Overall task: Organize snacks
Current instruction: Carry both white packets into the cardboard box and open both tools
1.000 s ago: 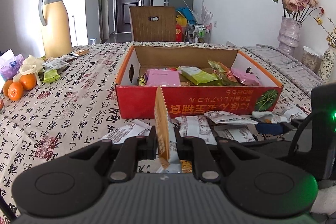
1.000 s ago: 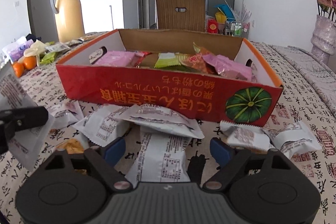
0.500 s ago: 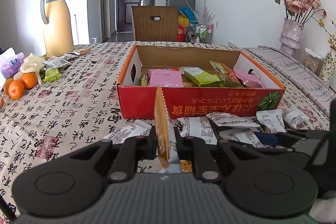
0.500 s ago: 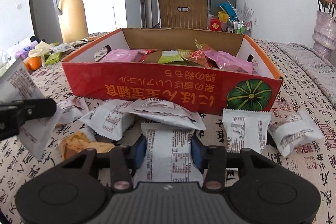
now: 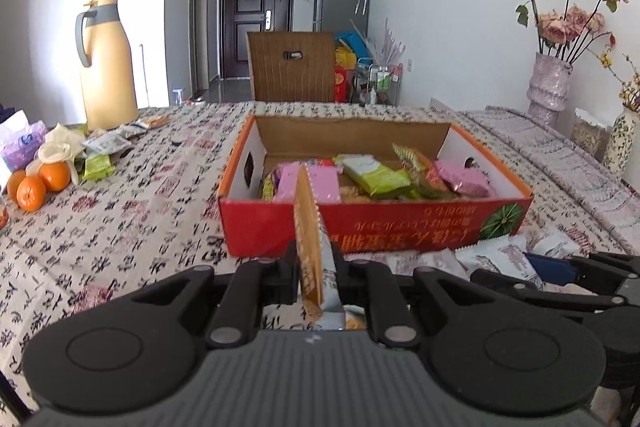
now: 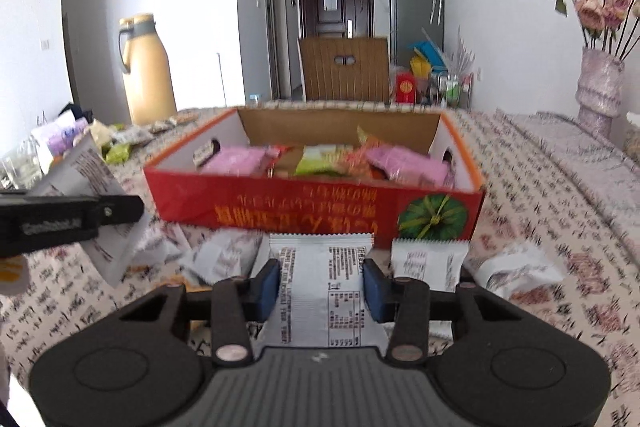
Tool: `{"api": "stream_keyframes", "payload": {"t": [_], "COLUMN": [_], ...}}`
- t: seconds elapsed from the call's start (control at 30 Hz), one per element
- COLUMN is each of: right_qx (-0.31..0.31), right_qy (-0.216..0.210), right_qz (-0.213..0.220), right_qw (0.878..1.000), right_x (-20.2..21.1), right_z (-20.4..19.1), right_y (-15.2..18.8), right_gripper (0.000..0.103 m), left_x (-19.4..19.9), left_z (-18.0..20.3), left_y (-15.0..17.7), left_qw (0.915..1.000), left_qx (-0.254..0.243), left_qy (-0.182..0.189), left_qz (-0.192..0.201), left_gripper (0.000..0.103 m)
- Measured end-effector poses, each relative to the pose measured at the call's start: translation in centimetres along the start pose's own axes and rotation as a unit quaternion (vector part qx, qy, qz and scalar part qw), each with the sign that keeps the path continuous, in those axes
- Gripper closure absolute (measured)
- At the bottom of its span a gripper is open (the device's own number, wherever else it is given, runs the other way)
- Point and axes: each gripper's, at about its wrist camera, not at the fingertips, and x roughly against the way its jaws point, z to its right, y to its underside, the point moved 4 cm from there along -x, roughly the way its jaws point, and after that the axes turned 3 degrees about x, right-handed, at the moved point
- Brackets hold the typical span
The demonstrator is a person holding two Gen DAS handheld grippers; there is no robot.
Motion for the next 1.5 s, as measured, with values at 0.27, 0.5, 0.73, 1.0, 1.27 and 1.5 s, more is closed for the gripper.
{"api": "stream_keyframes", "payload": {"t": [0.27,0.5,0.73,1.0,1.27,1.5], "right_qx": [0.000,-0.001,-0.005,-0.013,-0.027,-0.038], "right_qy": [0.007,0.016,0.024,0.031,0.033,0.024], "right_qz": [0.040,0.066,0.077,0.075,0.066,0.066], "right_qw": [0.999,0.998,0.997,0.997,0.997,0.997], "right_x": [0.8,-0.3,-2.5,-5.8,-9.4,-12.0], "right_z": [0.7,1.7,2.8,4.0,5.4,6.0], "right_y": [-3.1,-6.2,-8.6,-10.1,-10.7,-10.3], "right_gripper": [0.060,0.060,0.060,0.060,0.060,0.060], "left_x": [-0.2,-1.5,-3.7,-7.0,-10.5,-13.7], "left_z": [1.1,1.8,2.6,2.8,3.5,2.5], "left_y": [-2.4,-4.4,-6.2,-8.0,-9.1,-8.5], "left_qw": [0.9996,0.9991,0.9988,0.9991,0.9993,0.9997], "left_qx": [-0.007,-0.012,-0.019,-0.020,-0.021,-0.007], "left_qy": [0.006,0.004,0.004,-0.005,-0.012,-0.024], "left_qz": [0.027,0.040,0.044,0.037,0.027,0.002], "left_gripper": [0.089,0.089,0.089,0.089,0.089,0.089]}}
